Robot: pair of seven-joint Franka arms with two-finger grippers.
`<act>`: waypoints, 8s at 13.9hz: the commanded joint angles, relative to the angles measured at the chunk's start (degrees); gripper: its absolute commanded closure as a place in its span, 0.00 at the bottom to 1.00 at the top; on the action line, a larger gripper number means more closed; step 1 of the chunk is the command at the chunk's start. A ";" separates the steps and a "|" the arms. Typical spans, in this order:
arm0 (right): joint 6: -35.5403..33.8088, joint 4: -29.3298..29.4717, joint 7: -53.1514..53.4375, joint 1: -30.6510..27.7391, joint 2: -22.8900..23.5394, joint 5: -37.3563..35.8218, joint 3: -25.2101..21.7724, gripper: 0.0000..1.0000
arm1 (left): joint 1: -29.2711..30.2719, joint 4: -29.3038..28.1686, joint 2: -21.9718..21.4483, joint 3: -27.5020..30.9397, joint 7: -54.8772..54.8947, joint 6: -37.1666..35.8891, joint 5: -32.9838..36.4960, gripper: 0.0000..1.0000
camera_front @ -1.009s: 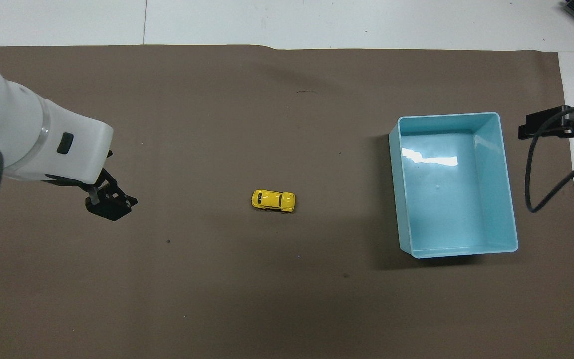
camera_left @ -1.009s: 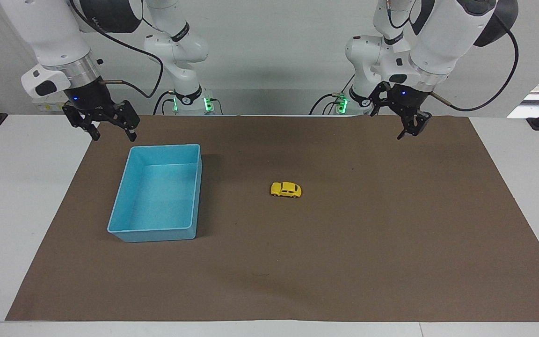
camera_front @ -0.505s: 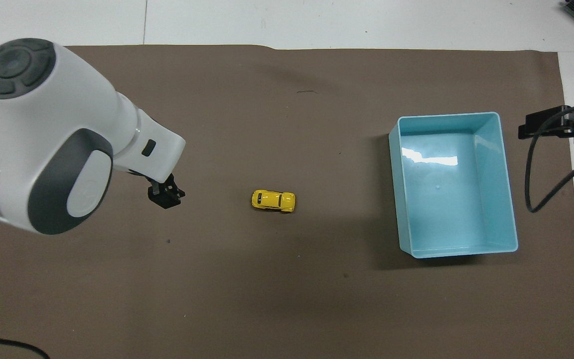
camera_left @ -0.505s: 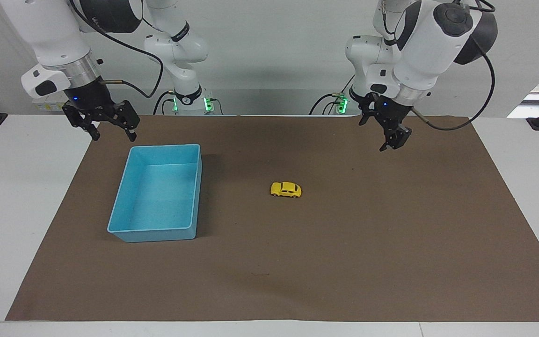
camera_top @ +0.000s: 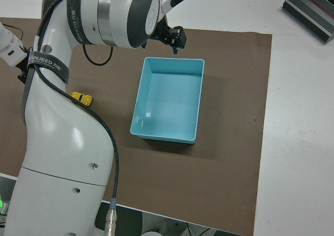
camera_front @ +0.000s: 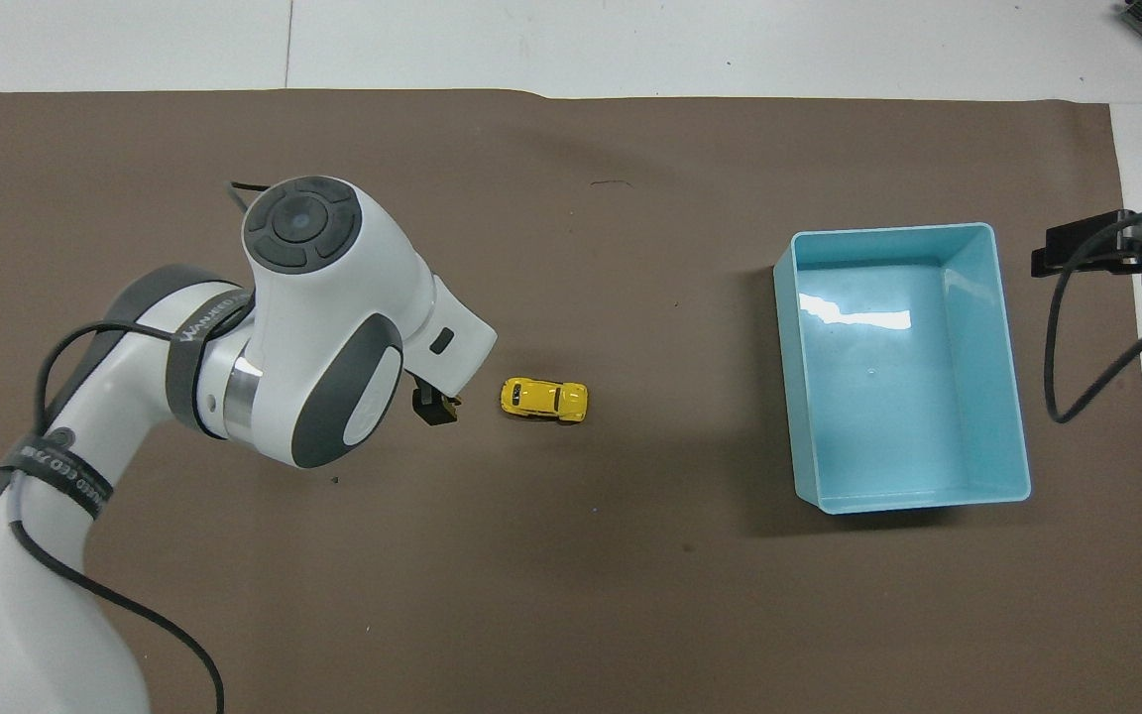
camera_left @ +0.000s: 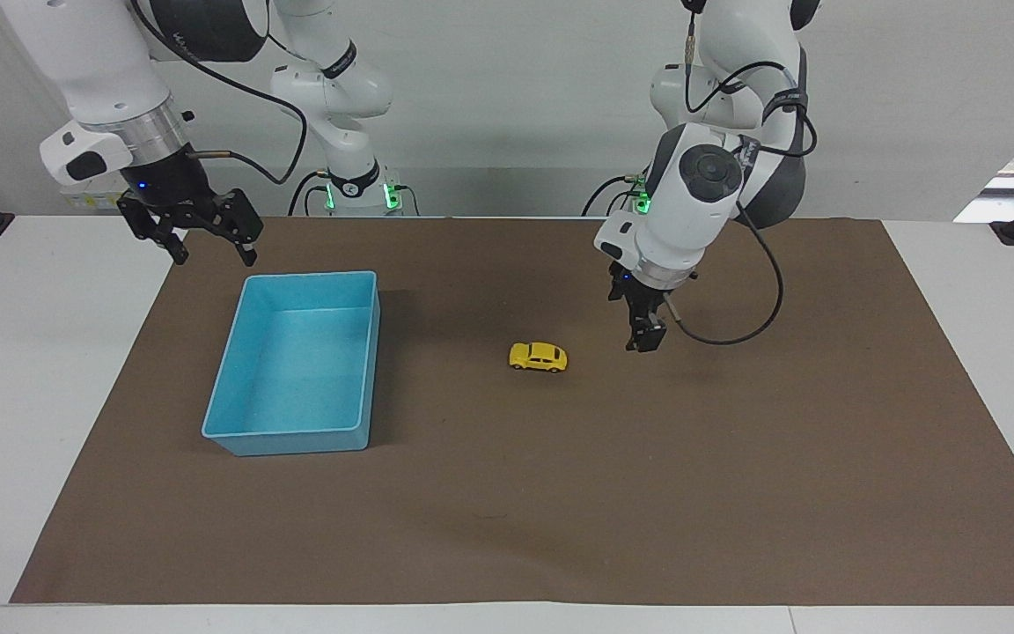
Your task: Wind up and store yellow beetle car
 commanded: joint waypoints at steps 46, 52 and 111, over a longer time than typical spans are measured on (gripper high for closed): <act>-0.68 0.10 -0.66 -0.27 -0.41 -0.17 0.23 0.00 | 9.23 -17.18 0.24 1.29 16.51 16.87 2.76 1.00; -0.77 0.10 -0.75 -0.27 -0.41 -0.17 0.14 0.00 | 10.62 -15.00 -0.81 1.47 16.60 13.97 2.76 0.00; 13.09 -22.91 -70.71 11.15 -4.89 0.53 4.44 0.00 | 15.30 12.70 -16.19 14.83 -60.04 -29.02 5.22 0.00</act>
